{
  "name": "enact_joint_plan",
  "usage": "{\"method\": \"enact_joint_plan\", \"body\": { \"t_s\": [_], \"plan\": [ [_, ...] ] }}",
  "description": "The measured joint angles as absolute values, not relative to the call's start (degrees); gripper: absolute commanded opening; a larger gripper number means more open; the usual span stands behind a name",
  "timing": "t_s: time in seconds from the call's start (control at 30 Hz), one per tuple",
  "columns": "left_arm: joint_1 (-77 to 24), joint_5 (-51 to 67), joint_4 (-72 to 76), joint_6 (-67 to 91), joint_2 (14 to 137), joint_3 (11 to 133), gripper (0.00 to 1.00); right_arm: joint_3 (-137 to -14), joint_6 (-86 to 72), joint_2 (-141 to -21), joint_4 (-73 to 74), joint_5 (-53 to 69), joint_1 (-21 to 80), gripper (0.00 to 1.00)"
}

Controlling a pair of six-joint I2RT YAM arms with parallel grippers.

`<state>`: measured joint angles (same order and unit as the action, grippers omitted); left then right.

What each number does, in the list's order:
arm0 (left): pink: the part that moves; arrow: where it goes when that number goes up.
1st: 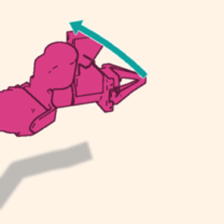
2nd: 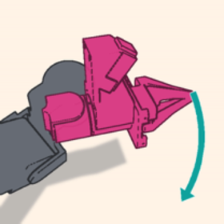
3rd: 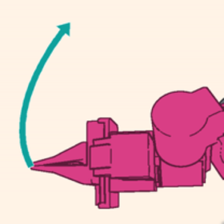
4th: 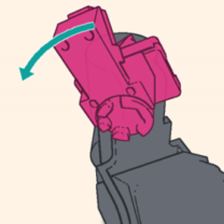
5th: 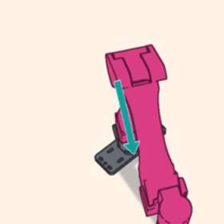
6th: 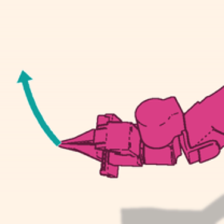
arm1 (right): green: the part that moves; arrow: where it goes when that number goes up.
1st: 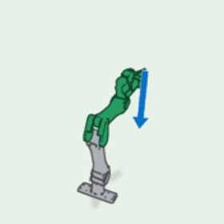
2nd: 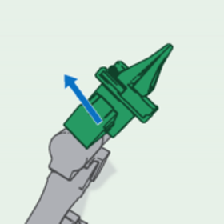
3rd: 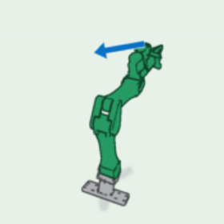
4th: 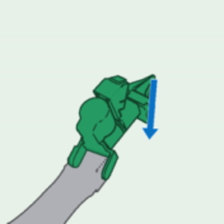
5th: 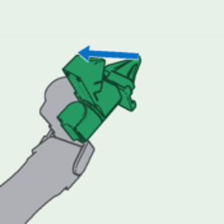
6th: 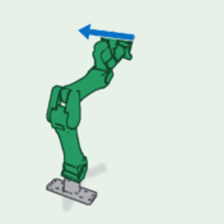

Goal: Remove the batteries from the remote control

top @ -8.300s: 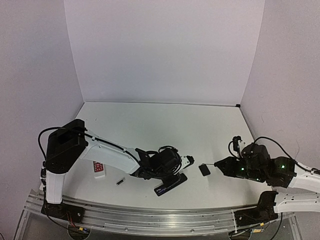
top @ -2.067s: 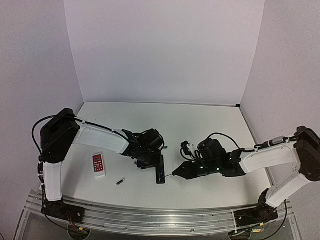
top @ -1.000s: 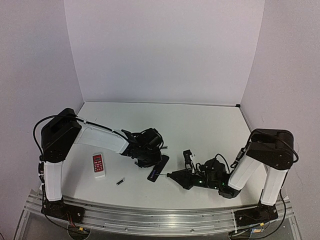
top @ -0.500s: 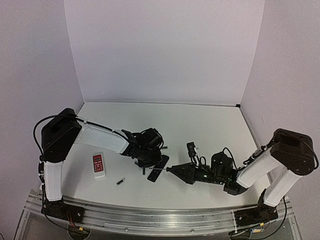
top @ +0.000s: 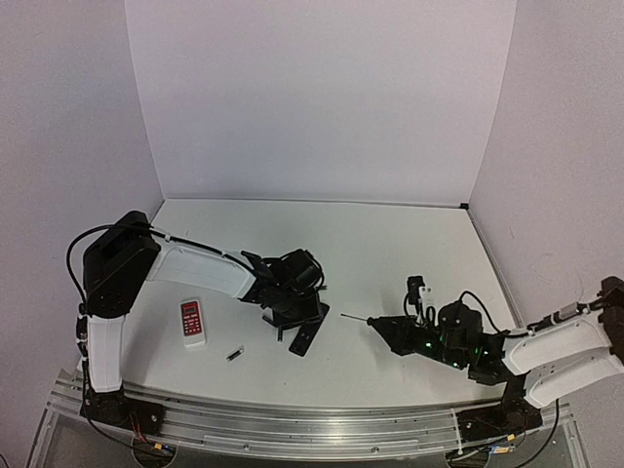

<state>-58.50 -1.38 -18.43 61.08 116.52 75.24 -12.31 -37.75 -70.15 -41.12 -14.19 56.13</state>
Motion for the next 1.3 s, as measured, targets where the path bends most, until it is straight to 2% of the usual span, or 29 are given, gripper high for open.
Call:
{"method": "enact_joint_plan", "body": {
  "t_s": [0.17, 0.27, 0.43, 0.63, 0.77, 1.03, 1.27, 1.3],
  "plan": [
    [-59.1, 1.7, -16.9, 59.8, 113.1, 71.1, 0.85, -14.6, -37.8, -60.1, -24.3, -24.3, 53.2, 0.05],
    [-59.3, 4.7, -14.2, 59.0, 110.6, 67.2, 0.94, -14.9, -38.2, -57.4, -18.5, -26.5, 47.1, 0.07],
    [-60.0, 9.8, -8.8, 57.1, 109.0, 63.8, 0.99, -16.9, -39.1, -62.0, -12.7, -26.6, 36.8, 0.12],
    [-61.9, 15.8, -4.3, 56.1, 109.0, 62.3, 0.99, -20.5, -40.7, -69.7, -12.5, -25.4, 33.1, 0.23],
    [-62.7, 19.2, -2.2, 55.3, 109.8, 62.3, 0.99, -19.1, -41.8, -70.3, -11.3, -24.5, 32.8, 0.34],
    [-63.1, 22.3, -1.7, 52.8, 111.0, 63.7, 1.0, -12.0, -42.9, -61.1, -7.5, -21.1, 32.8, 0.56],
    [-63.1, 21.0, -5.1, 49.9, 109.8, 63.8, 1.0, -16.6, -36.6, -55.3, 1.8, -18.2, 32.8, 0.71],
    [-63.1, 20.2, -6.3, 49.5, 109.4, 63.8, 1.0, -18.0, -35.2, -55.1, 3.6, -17.8, 32.8, 0.78]
  ]
}}
